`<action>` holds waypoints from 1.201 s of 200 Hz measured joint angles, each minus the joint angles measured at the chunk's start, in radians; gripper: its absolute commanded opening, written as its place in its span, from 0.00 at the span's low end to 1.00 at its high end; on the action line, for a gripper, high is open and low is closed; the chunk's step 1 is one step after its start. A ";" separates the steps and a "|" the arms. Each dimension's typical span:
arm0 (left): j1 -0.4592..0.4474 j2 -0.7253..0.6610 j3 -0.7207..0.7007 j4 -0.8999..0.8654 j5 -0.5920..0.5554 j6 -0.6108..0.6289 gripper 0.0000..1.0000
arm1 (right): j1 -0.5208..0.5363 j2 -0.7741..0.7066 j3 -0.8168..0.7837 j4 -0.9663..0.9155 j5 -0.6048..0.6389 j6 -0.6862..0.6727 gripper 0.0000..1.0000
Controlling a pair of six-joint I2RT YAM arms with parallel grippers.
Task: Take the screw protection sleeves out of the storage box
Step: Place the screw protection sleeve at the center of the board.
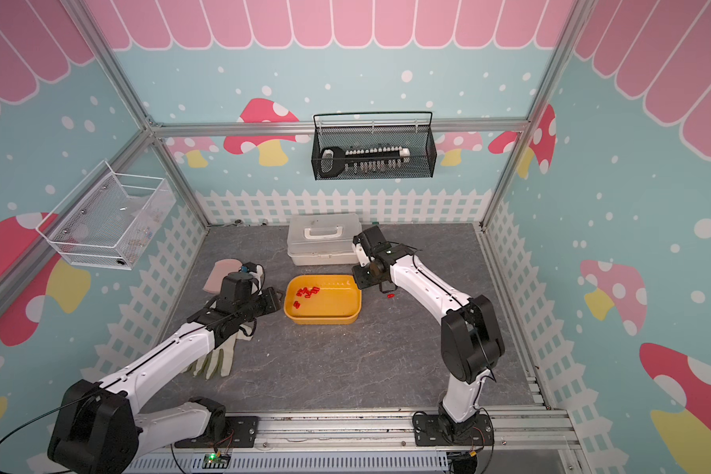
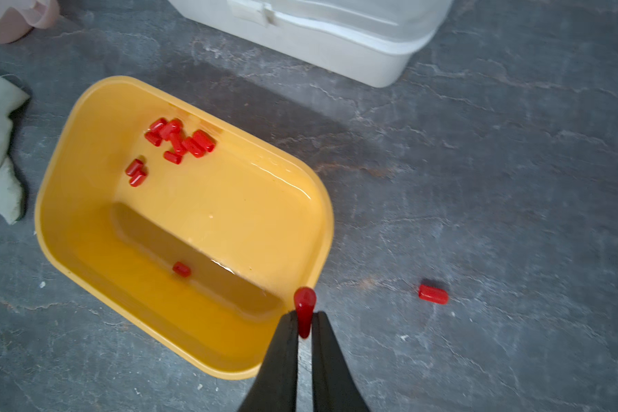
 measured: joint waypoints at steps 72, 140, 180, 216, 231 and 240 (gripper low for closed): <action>-0.029 0.025 0.020 -0.001 -0.016 -0.002 0.46 | -0.146 -0.045 -0.179 0.042 0.008 -0.045 0.14; -0.042 0.044 0.045 -0.012 -0.022 -0.002 0.46 | -0.203 -0.015 -0.255 0.111 -0.001 -0.063 0.15; -0.052 0.063 0.047 -0.016 -0.026 -0.002 0.46 | -0.209 0.029 -0.277 0.135 -0.007 -0.067 0.15; -0.056 0.074 0.051 -0.018 -0.026 -0.002 0.46 | -0.209 0.061 -0.277 0.160 -0.018 -0.067 0.16; -0.057 0.074 0.051 -0.019 -0.026 -0.002 0.47 | -0.209 0.072 -0.277 0.166 -0.020 -0.067 0.16; -0.058 0.075 0.051 -0.019 -0.026 -0.002 0.47 | -0.209 0.080 -0.277 0.170 -0.020 -0.067 0.17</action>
